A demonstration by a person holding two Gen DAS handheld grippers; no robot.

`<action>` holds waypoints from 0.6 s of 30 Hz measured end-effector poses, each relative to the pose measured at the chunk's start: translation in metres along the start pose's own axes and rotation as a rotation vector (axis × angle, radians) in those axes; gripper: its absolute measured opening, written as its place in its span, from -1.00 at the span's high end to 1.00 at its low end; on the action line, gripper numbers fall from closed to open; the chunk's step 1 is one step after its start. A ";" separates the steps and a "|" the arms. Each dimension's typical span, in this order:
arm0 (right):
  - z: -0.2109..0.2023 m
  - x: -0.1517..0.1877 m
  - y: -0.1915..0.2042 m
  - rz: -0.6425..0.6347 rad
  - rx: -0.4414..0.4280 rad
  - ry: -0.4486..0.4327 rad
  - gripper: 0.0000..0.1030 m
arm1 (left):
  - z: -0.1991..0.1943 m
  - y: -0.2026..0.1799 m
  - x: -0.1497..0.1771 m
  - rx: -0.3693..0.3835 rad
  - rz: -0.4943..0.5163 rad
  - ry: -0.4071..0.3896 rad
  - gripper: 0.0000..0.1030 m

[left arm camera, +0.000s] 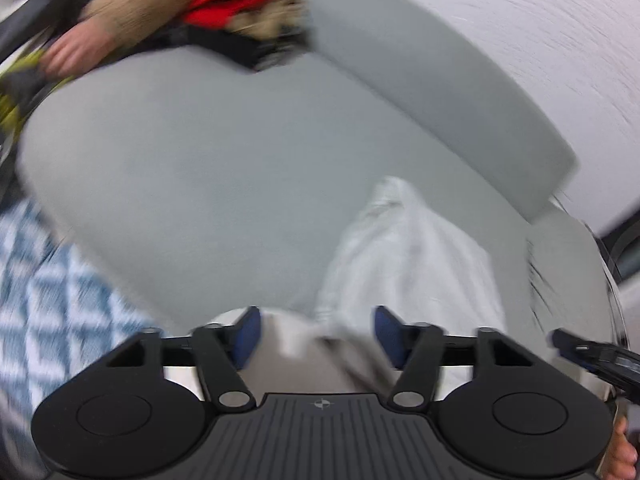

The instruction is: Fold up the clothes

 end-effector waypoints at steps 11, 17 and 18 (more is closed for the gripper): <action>0.052 0.048 0.029 -0.330 -0.028 0.058 0.70 | 0.106 -0.065 0.015 -0.213 0.424 0.085 0.92; 0.030 0.059 -0.001 -0.211 -0.073 0.075 0.52 | 0.079 -0.053 0.012 -0.184 0.288 0.116 0.89; 0.027 0.055 -0.011 -0.169 -0.083 0.051 0.50 | 0.075 -0.055 0.010 -0.147 0.261 0.121 0.90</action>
Point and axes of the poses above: each gripper's, at about its wrist camera, not at the fingertips, and z roughly the way its jaws point, y to its left, x to its underside, the point moved 9 cm from there along z, roughly the way its jaws point, and after that the axes turned 13 degrees about -z, right-handed, at the moved point
